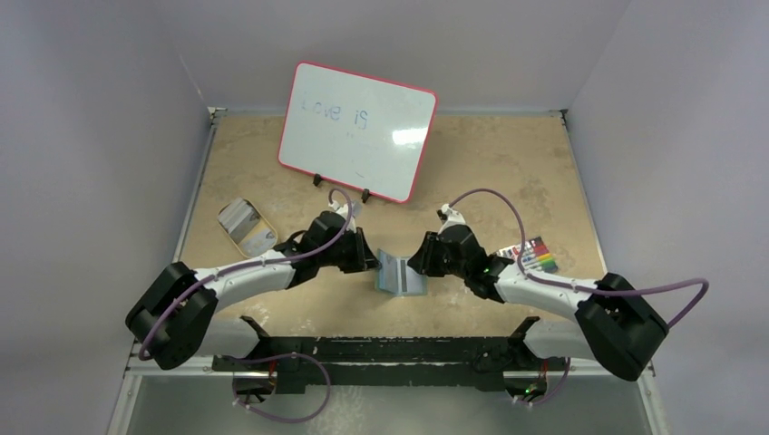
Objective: Put the credit cards into the card holder
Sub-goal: Turn over the card slot in the card holder.
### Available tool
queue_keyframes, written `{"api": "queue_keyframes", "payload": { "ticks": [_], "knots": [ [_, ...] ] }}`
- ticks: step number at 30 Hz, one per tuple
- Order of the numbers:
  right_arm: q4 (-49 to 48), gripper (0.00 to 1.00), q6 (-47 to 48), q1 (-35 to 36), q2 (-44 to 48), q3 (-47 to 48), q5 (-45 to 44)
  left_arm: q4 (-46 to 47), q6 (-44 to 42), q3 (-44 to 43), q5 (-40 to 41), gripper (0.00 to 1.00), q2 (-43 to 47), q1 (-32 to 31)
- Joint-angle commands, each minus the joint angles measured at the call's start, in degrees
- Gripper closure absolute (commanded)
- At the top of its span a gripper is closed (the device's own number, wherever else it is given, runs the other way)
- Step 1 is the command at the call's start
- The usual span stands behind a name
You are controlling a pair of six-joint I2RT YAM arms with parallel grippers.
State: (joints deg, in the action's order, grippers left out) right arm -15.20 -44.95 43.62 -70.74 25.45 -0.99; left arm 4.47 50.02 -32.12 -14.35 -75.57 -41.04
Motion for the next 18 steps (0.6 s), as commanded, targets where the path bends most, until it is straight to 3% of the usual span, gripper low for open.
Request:
{"api": "queue_keyframes", "payload": {
  "ticks": [1, 9, 13, 18],
  "knots": [
    [-0.6, 0.70, 0.9, 0.3, -1.4, 0.8, -1.3, -1.0, -1.7, -2.3, 0.2, 0.89, -0.4, -0.3],
    [-3.8, 0.71, 0.5, 0.3, -5.1, -0.7, -0.5, 4.6, 0.5, -0.8, -1.8, 0.78, -2.9, -0.3],
    [-4.0, 0.71, 0.3, 0.3, -4.8, -1.1, -0.8, 6.2, 1.2, -0.2, -2.1, 0.86, -2.9, -0.3],
    [-4.5, 0.71, 0.2, 0.3, -5.2, -1.4, -0.5, 7.5, 1.9, -0.1, -2.1, 0.89, -2.2, -0.2]
  ]
}}
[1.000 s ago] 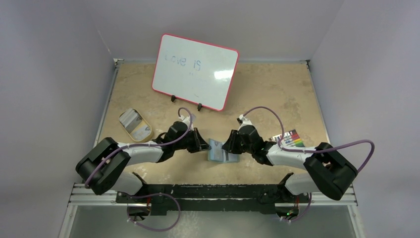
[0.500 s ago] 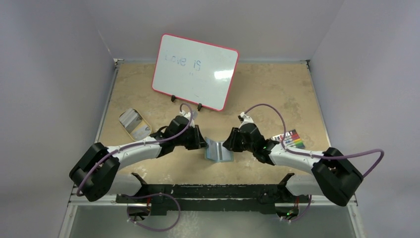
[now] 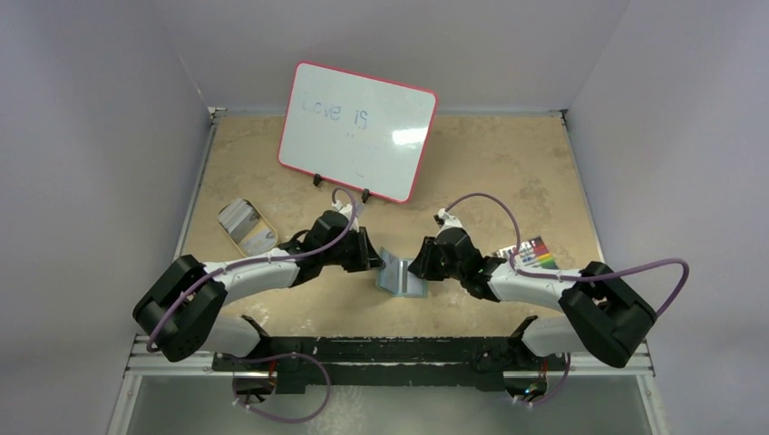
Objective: Put the credit cards into the card holder
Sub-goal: Turn over the card slot in the card holder.
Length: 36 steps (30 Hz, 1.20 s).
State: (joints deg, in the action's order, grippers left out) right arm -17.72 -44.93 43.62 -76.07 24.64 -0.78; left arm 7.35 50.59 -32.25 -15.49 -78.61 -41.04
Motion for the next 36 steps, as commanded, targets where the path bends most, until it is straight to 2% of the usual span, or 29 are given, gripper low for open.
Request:
{"api": "queue_keyframes", "payload": {
  "ticks": [1, 5, 16, 24, 30, 36],
  "knots": [
    [-2.2, 0.71, 0.1, 0.3, -0.1, -0.7, -0.7, 4.9, 1.4, 0.1, -1.0, 0.91, 0.9, -0.3],
    [-2.9, 0.71, 0.1, 0.3, -0.7, -0.8, -0.5, 6.7, 1.9, 0.7, -1.8, 1.00, 0.3, -0.3],
    [-5.2, 0.71, -0.2, 0.3, -2.6, -1.1, 0.5, 23.2, 10.0, 5.7, -6.4, 1.00, -0.5, -0.2],
    [-5.4, 0.71, -0.2, 0.3, -2.6, -1.2, 0.6, 26.4, 11.2, 6.4, -7.1, 1.00, -2.0, -0.3],
    [-5.1, 0.69, -0.3, 0.3, -2.0, -0.5, 1.7, 22.8, 9.3, 5.7, -5.8, 1.00, -1.2, -0.2],
    [2.0, 0.51, -1.4, 0.3, 6.1, 2.7, 1.2, 9.1, 3.4, 1.6, -0.9, 1.00, 2.9, -0.4]
  ]
}}
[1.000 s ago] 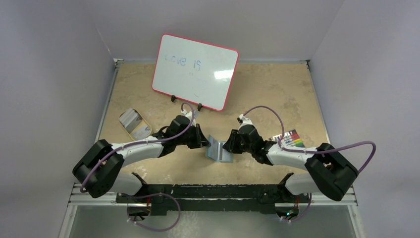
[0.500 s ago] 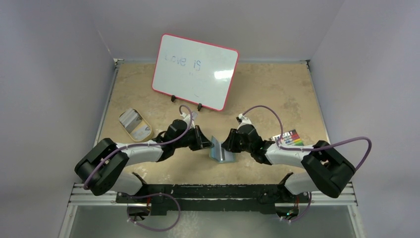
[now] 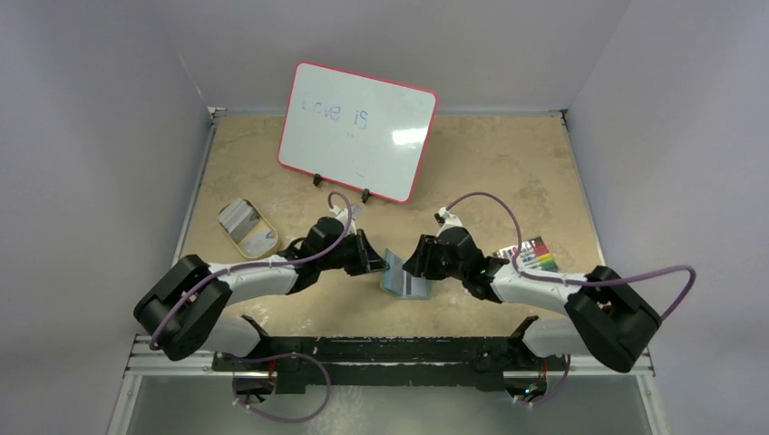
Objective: Put the credit cards into the card holder
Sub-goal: Turn over the card slot in the card holder.
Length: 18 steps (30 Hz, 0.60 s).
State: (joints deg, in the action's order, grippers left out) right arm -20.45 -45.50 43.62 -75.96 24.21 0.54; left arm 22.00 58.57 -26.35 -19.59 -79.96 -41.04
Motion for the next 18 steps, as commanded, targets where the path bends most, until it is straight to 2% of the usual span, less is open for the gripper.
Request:
{"api": "queue_keyframes", "payload": {
  "ticks": [1, 8, 18],
  "knots": [
    [5.4, 0.49, -1.0, 0.4, 7.5, 3.4, 0.0, -7.4, -5.2, -5.0, 4.0, 1.00, 4.9, -0.4],
    [7.7, 0.35, -2.2, 3.4, 9.7, 6.1, -0.1, -12.8, -4.7, -7.5, 5.9, 1.00, 6.1, -0.4],
    [8.9, 0.36, -3.1, 8.0, 3.7, 10.0, -3.5, -16.1, -4.6, -8.7, 7.7, 1.00, 7.3, -0.6]
  ]
}}
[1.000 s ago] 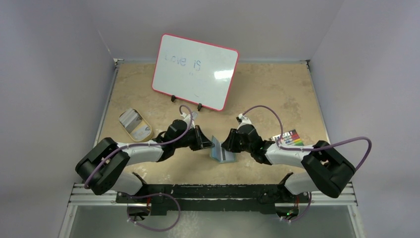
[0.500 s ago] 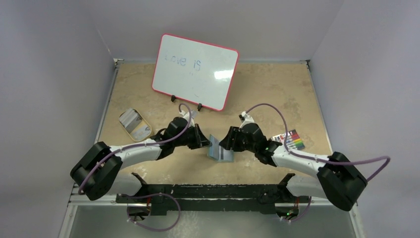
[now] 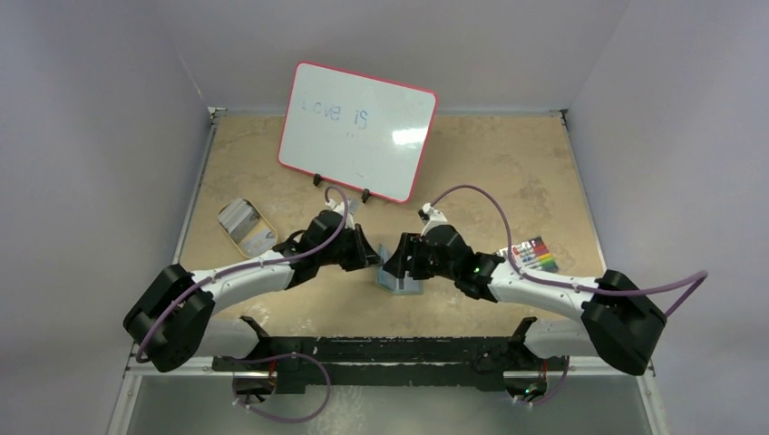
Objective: Put the credit cards into the card holder
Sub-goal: Turn over the card slot in the card holder.
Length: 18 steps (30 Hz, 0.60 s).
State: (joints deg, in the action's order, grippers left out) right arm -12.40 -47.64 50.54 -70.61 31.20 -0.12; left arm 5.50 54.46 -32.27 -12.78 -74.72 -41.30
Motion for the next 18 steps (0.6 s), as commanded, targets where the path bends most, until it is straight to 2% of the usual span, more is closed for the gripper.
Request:
{"api": "queue_keyframes", "payload": {
  "ticks": [1, 9, 18],
  "knots": [
    [1.0, 0.37, -0.9, 1.2, -2.2, 3.3, -3.0, 0.4, -0.5, -2.8, 0.9, 1.00, 2.0, -0.4],
    [1.2, 0.43, -0.8, 1.8, -4.0, 3.9, -4.2, 0.2, -0.4, -2.8, 0.8, 1.00, 1.6, -0.4],
    [-0.6, 0.39, -1.2, 2.6, -5.0, 4.1, -2.9, 0.4, -0.1, -2.7, 0.7, 1.00, 1.3, -0.4]
  ]
}}
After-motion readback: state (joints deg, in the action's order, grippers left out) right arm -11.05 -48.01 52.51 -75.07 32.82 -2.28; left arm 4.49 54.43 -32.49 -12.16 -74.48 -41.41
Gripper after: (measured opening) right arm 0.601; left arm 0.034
